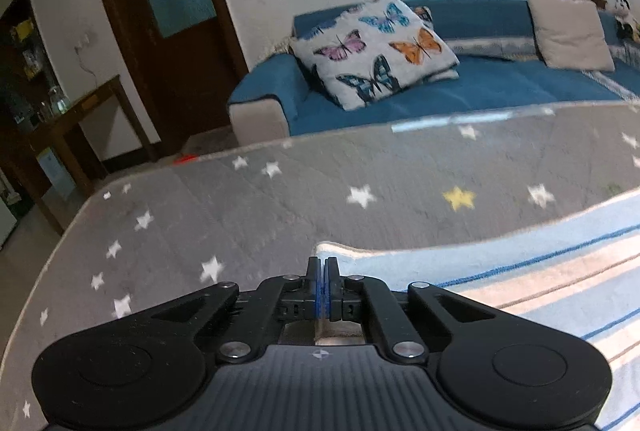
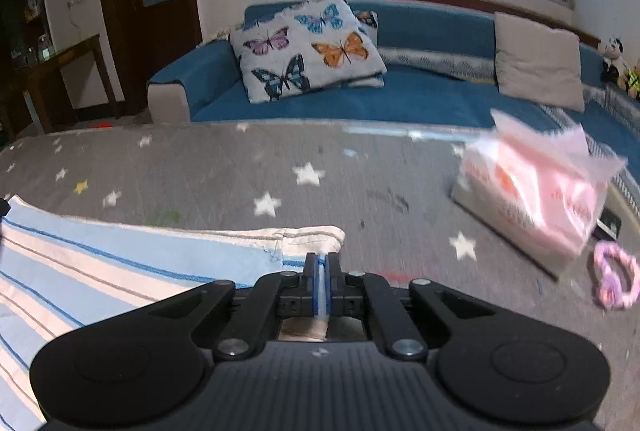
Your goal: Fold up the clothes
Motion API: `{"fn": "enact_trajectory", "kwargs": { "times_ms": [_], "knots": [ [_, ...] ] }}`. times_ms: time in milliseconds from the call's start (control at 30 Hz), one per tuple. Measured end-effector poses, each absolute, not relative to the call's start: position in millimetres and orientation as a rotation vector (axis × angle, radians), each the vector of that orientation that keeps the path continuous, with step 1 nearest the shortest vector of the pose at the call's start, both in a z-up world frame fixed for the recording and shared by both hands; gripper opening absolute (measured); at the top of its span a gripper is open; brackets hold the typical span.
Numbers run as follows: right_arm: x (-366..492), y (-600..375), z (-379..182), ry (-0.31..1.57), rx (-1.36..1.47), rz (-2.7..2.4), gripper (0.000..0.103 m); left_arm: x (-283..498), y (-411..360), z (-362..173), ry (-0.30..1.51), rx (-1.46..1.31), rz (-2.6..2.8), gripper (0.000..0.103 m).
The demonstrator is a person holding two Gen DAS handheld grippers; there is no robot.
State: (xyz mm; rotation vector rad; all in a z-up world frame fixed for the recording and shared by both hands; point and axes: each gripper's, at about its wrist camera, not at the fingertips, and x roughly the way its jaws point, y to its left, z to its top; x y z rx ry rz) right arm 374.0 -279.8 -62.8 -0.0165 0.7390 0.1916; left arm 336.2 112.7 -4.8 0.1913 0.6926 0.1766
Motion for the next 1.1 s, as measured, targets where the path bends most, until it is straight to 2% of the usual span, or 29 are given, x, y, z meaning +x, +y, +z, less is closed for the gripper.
{"fn": "enact_trajectory", "kwargs": {
  "times_ms": [133,267,367,433,467,500,533,567,633,700,800,1000,1100],
  "knots": [
    [388,-273,-60,0.703,-0.016,0.173,0.003,350,116,0,0.656,0.173,0.207,0.001],
    [403,-269,-73,0.749,-0.032,0.164,0.004,365,112,-16,0.717,0.224,0.204,0.004],
    [403,-269,-78,0.774,-0.045,0.160,0.011,366,116,-23,0.760,0.223,0.216,0.007],
    [397,-271,-75,0.772,-0.047,0.165,0.012,360,118,-20,0.759,0.217,0.212,0.014],
    [394,-271,-73,0.779,-0.051,0.177,0.015,356,118,-18,0.761,0.217,0.211,0.027],
    [390,-271,-71,0.788,-0.054,0.191,0.024,351,117,-15,0.763,0.220,0.212,0.044],
    [385,-269,-68,0.795,-0.060,0.204,0.030,345,116,-13,0.758,0.227,0.211,0.051],
    [379,-267,-66,0.798,-0.074,0.217,0.030,337,115,-10,0.748,0.241,0.203,0.054],
    [365,-261,-60,0.803,-0.104,0.245,0.033,322,111,-6,0.745,0.255,0.180,0.057],
    [350,-257,-56,0.814,-0.117,0.272,0.041,307,107,-5,0.754,0.263,0.166,0.066],
    [329,-247,-51,0.836,-0.142,0.323,0.044,282,100,-6,0.763,0.283,0.145,0.071],
    [277,-232,-49,0.868,-0.196,0.395,0.056,233,99,-8,0.767,0.288,0.136,0.076],
    [251,-228,-50,0.866,-0.197,0.412,0.057,204,100,-9,0.749,0.286,0.134,0.080]
  ]
}}
